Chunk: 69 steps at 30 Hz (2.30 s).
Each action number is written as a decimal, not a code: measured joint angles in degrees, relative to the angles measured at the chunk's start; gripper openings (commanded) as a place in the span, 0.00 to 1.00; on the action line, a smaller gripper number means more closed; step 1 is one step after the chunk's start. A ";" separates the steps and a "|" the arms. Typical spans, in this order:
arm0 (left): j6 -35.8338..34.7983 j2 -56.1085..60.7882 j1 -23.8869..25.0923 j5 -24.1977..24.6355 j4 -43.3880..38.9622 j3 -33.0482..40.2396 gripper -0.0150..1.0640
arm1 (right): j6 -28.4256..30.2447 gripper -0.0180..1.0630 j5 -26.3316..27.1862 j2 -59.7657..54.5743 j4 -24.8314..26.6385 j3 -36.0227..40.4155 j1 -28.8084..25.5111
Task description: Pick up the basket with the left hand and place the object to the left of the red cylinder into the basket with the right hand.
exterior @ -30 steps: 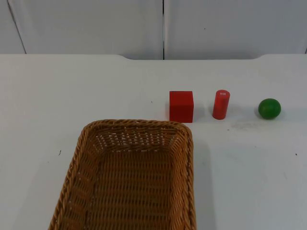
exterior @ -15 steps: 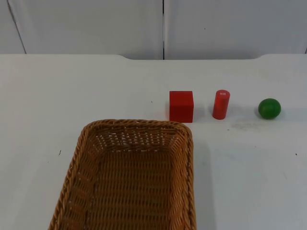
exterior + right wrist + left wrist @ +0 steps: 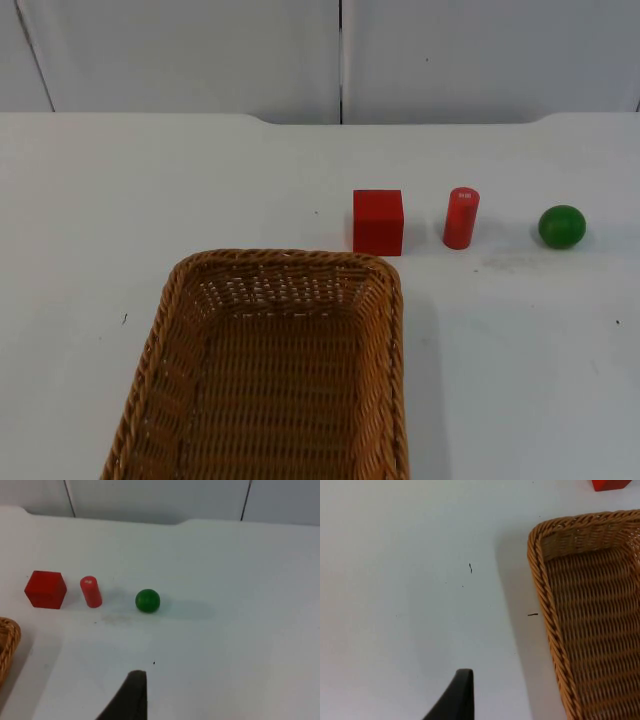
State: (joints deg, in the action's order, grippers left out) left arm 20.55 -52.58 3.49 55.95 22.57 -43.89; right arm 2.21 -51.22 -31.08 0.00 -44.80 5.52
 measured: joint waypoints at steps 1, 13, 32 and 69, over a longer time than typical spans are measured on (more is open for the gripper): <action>0.00 0.00 0.00 0.00 0.00 0.00 0.99 | 0.00 0.99 0.14 -3.25 0.00 -1.28 0.00; 0.00 0.00 0.00 0.17 0.00 0.00 0.99 | 0.40 0.99 4.48 -15.59 0.00 -3.05 0.00; 9.21 -17.66 0.00 -4.65 7.06 0.00 0.99 | 0.61 0.99 7.24 -17.46 0.00 -3.05 0.00; 14.21 -44.40 -18.16 -31.98 19.63 7.08 0.99 | 1.42 0.99 7.70 -17.46 0.00 -2.73 0.00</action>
State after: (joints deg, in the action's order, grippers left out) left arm 34.77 -96.97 -14.67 23.97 42.20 -36.81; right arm 3.63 -43.52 -48.54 0.00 -47.53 5.52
